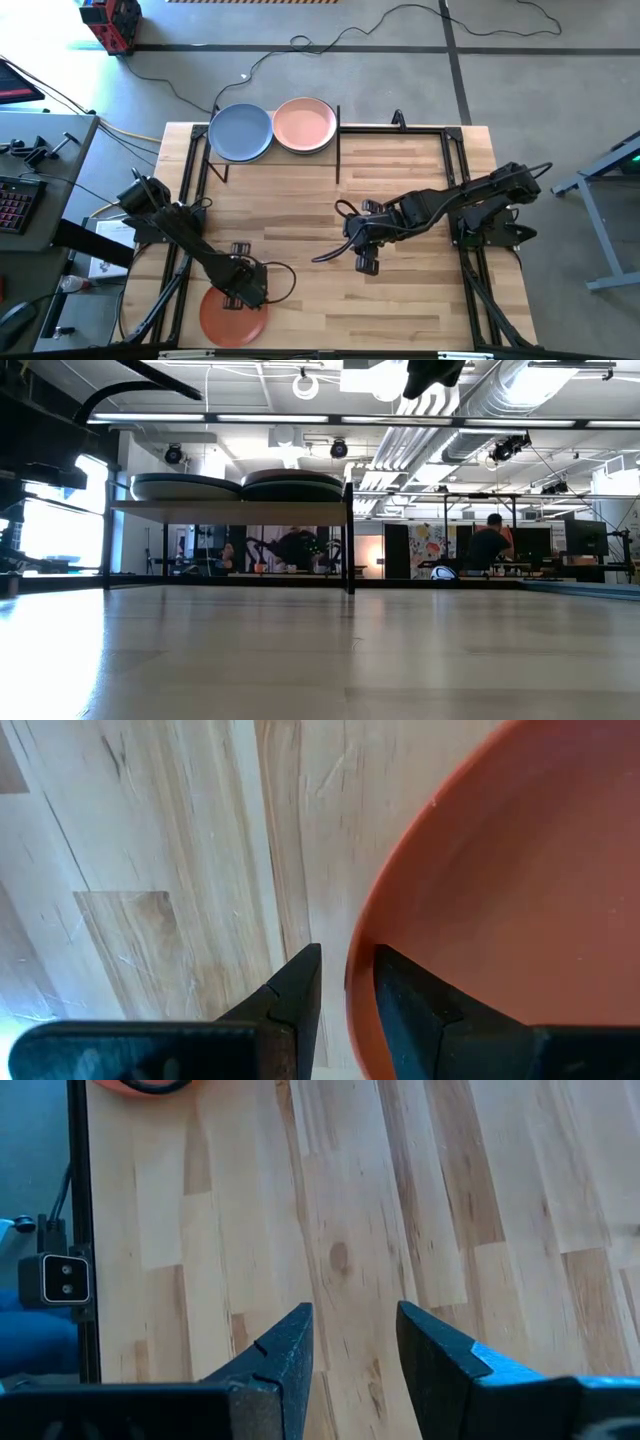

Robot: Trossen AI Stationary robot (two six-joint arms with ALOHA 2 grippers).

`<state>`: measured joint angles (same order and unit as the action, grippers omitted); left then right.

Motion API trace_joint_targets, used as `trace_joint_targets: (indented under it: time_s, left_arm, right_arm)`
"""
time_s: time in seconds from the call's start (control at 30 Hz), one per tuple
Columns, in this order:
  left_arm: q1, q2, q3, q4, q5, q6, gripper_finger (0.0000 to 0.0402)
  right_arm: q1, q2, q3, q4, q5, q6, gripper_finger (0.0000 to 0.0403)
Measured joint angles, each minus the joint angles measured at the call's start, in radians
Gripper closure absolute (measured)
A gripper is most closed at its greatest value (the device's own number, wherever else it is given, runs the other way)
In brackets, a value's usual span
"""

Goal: Place and stack plates onto a shelf
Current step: Stack the orange plate on top of the blue plate on the shelf

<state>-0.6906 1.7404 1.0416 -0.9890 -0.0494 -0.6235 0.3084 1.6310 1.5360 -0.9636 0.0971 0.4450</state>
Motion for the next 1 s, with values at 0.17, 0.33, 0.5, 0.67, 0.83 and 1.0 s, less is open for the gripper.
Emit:
trace_joint_targets:
  time_s: [0.17,0.33,0.5,0.67,0.83,1.0]
  left_arm:
    - [0.009,0.005,0.000,0.000,0.008,0.000,0.0316]
    - [0.010,0.005,0.000,0.002,0.008,0.000,0.0337]
    - [0.011,0.004,0.001,0.007,0.009,0.029,0.0384]
    - [0.011,0.002,0.002,0.009,0.020,0.045,0.0394]
    - [0.016,0.000,0.002,0.009,0.075,0.036,0.0398]
    - [0.033,-0.045,0.000,0.003,0.078,0.025,0.0401]
  right_arm:
    - [0.000,0.000,0.000,0.000,0.000,-0.008,0.0279]
    - [0.000,0.000,0.000,0.000,0.000,-0.015,0.0279]
    - [0.000,0.000,0.000,0.000,0.000,-0.017,0.0279]
    - [0.000,0.000,0.000,0.000,0.000,-0.018,0.0279]
    - [0.000,0.000,0.000,-0.001,0.000,-0.016,0.0279]
    - [0.000,0.000,0.000,0.000,0.000,-0.016,0.0279]
